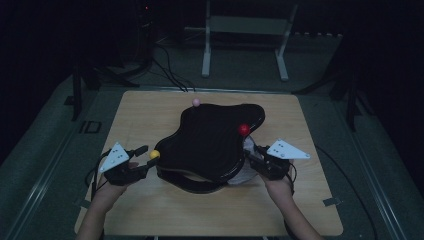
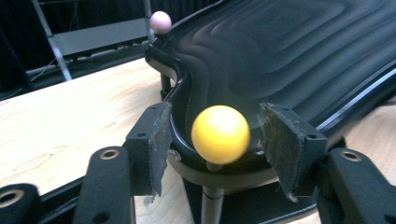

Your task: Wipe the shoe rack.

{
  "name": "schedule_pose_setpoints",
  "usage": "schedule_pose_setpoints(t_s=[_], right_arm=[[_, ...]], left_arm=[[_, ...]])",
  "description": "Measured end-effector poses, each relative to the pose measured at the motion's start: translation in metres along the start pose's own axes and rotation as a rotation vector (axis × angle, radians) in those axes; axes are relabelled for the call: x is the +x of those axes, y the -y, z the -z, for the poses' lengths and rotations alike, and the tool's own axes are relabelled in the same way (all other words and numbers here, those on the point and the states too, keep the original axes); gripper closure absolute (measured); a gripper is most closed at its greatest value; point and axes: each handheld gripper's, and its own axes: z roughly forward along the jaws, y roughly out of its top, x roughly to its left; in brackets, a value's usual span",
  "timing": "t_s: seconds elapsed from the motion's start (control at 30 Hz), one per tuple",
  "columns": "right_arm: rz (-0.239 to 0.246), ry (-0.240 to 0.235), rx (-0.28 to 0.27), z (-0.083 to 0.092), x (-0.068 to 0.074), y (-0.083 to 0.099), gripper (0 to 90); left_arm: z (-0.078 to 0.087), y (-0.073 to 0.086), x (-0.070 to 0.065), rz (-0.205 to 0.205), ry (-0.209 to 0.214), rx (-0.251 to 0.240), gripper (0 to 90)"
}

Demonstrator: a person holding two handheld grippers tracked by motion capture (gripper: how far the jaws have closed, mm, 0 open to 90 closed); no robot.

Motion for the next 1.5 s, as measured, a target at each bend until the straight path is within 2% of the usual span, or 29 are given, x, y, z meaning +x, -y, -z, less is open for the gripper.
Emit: schedule_pose_setpoints(t_s=[0.1,0.17,0.37,0.47,0.57,0.63,0.7,0.83,0.97,1.03,1.13,1.27,1.3,1.33,1.4,1.5], right_arm=[[0.005,-0.002,0.000,0.002,0.000,0.000,71.5],[0.009,-0.005,-0.003,0.003,0.000,0.000,71.6],[-0.005,-0.011,0.001,0.001,-0.001,0.008,71.9],[-0.012,-0.014,0.019,-0.003,-0.003,0.016,71.8],[-0.009,-0.002,-0.001,-0.001,-0.004,0.015,70.5],[-0.003,0.005,-0.033,-0.001,-0.005,0.010,64.9],[-0.007,-0.015,-0.041,-0.003,-0.007,0.004,59.1],[0.006,-0.072,0.007,-0.016,-0.015,-0.003,52.3],[-0.007,-0.099,0.041,-0.028,-0.020,0.001,60.7],[-0.012,-0.103,0.038,-0.031,-0.021,0.005,62.5],[-0.056,-0.114,0.022,-0.034,-0.022,0.015,63.3],[-0.037,-0.102,0.032,-0.036,-0.020,0.023,63.3],[-0.037,-0.102,0.032,-0.036,-0.020,0.023,63.1],[-0.036,-0.098,0.072,-0.035,-0.020,0.014,62.3],[0.005,-0.074,0.070,-0.032,-0.020,0.005,61.9],[-0.021,-0.070,0.061,-0.035,-0.025,0.003,62.9]], left_arm=[[-0.005,0.000,0.001,-0.016,0.015,-0.007,53.4],[-0.008,0.000,0.001,-0.012,0.009,-0.014,58.5],[-0.012,0.004,0.009,0.037,0.034,-0.053,59.5],[-0.013,0.004,0.012,0.040,0.047,-0.056,59.6],[-0.014,0.003,0.012,0.030,0.051,-0.051,59.6],[-0.015,0.004,0.013,0.033,0.056,-0.058,59.6],[-0.016,0.004,0.014,0.035,0.060,-0.058,59.6],[-0.016,0.004,0.016,0.034,0.063,-0.059,59.7],[-0.018,0.004,0.016,0.033,0.062,-0.063,59.7],[-0.018,0.004,0.016,0.035,0.063,-0.063,59.8],[-0.018,0.004,0.016,0.033,0.060,-0.062,59.7],[-0.018,0.003,0.016,0.030,0.059,-0.059,59.7],[-0.018,0.003,0.016,0.030,0.059,-0.059,59.7],[-0.018,0.004,0.016,0.032,0.063,-0.060,59.7],[-0.018,0.004,0.016,0.033,0.069,-0.062,59.7],[-0.019,0.003,0.015,0.026,0.069,-0.063,59.7]])
